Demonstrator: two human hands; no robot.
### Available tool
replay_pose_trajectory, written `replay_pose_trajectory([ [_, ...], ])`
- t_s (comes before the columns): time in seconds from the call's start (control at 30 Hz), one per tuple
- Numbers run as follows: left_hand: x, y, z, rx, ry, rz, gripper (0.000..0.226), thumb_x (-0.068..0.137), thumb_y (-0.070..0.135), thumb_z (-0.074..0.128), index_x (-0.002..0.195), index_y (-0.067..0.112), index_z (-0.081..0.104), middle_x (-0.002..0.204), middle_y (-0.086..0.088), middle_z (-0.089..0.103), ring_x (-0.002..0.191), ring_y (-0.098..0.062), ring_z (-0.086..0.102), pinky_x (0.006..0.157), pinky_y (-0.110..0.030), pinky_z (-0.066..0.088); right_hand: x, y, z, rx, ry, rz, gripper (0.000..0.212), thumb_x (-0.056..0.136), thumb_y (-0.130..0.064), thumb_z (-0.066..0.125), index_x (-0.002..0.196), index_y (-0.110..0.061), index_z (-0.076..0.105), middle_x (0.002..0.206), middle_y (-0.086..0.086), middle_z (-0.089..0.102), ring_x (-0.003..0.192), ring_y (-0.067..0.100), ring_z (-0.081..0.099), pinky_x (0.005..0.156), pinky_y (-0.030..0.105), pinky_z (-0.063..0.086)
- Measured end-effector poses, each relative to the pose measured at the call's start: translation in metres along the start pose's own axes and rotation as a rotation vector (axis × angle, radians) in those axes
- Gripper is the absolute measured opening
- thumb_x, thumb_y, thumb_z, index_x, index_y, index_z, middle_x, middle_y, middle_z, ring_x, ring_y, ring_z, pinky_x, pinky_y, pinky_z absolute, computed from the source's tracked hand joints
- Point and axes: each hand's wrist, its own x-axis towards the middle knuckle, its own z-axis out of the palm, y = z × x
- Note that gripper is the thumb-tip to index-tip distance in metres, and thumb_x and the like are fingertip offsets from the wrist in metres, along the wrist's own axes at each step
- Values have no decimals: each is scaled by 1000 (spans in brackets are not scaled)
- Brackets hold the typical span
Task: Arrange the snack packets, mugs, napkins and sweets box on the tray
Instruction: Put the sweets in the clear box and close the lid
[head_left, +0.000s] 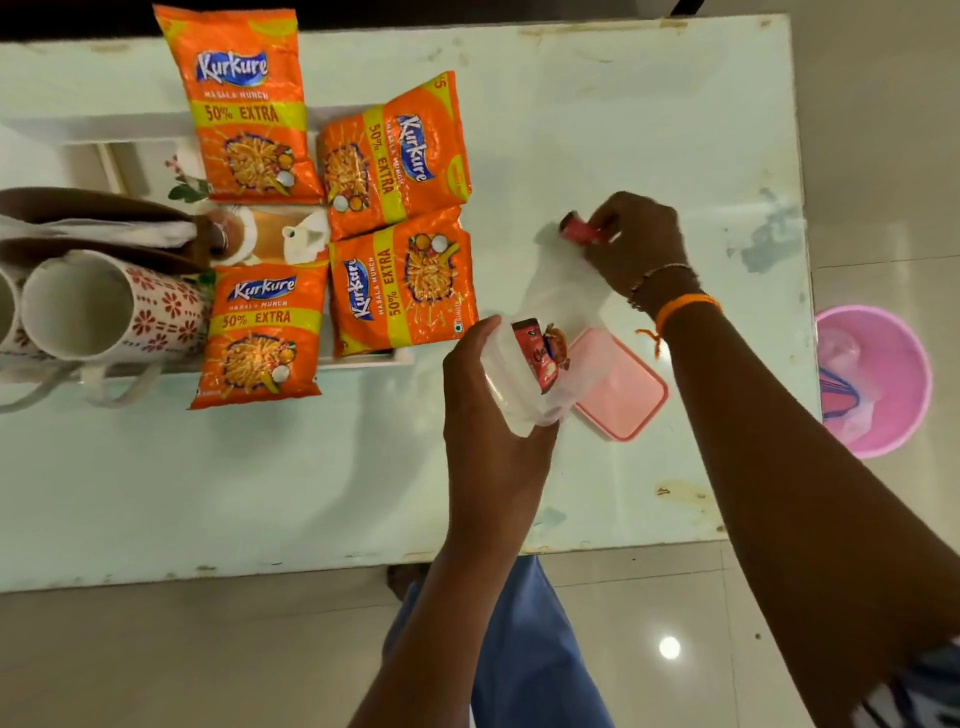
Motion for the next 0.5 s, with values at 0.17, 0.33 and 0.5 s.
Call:
replay_pose_trajectory([
  [0.17, 14, 4, 19, -71, 19, 15, 75, 72, 14, 78, 133, 13, 35, 131, 10, 41, 119, 16, 38, 94, -6, 41, -41, -5, -40, 340, 242, 76, 27, 84, -31, 60, 102, -10, 61, 76, 2, 66, 72, 15, 63, 65, 6, 42],
  [0.33, 33, 14, 42, -109, 8, 30, 75, 72, 13, 78, 133, 13, 35, 128, 10, 42, 122, 9, 39, 98, -23, 48, -74, -15, -65, 633, -23, 6, 30, 79, -16, 45, 103, -14, 63, 87, 0, 69, 81, 16, 67, 75, 23, 54],
  [0.5, 50, 23, 57, -161, 0, 25, 79, 69, 9, 80, 134, 11, 35, 135, 2, 45, 128, -12, 45, 99, -44, 49, -79, 21, -70, 451, 249, 105, 34, 82, 7, 36, 101, -6, 61, 87, 1, 65, 73, 14, 60, 68, 19, 47],
])
